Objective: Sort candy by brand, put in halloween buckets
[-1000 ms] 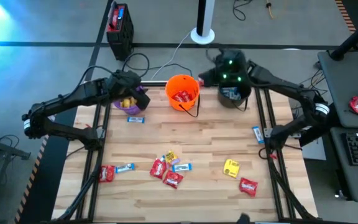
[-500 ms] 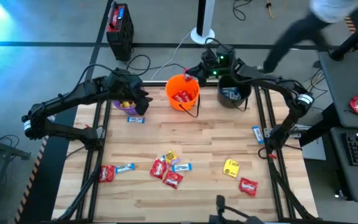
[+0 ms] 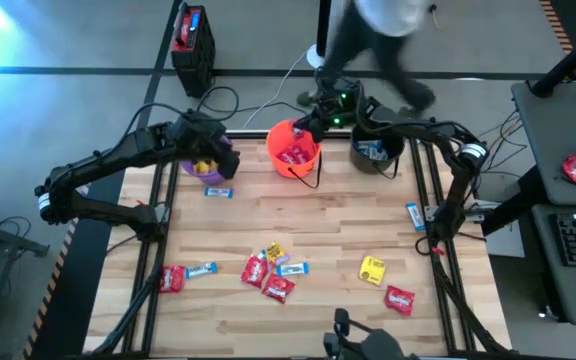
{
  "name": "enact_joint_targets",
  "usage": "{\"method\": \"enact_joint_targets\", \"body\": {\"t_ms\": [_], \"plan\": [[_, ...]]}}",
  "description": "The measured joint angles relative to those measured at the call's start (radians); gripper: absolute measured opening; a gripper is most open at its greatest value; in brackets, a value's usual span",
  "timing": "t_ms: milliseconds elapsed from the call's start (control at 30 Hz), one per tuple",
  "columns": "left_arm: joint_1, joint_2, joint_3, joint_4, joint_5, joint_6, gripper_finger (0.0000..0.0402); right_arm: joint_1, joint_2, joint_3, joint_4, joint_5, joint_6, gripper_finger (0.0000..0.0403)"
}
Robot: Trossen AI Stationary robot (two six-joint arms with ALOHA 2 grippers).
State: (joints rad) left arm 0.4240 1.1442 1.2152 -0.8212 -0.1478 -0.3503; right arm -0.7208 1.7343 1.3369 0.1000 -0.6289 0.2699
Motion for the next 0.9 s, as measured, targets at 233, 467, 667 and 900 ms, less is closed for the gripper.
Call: {"method": "enact_joint_targets", "body": {"t_ms": [233,467,667,900], "plan": [[-0.006,0.0,0.0,-0.064,0.001,-0.025,0.0158,0.0,0.001,0.0,-0.085,0.003,-0.031,0.0128],[-0.071,0.0,0.0,-0.063,0.1,-0.023,0.0158,0.001,-0.051,0.0,-0.1,0.001,-0.009,0.0148],[-0.206,0.0,0.0,-0.063,0.142,0.019,0.0158,0.026,-0.166,0.0,-0.211,0.002,-0.014,0.014],[-0.372,0.033,-0.015,-0.043,0.133,0.019,0.0158,0.134,-0.285,0.001,-0.458,0.147,-0.045,0.0135]]}}
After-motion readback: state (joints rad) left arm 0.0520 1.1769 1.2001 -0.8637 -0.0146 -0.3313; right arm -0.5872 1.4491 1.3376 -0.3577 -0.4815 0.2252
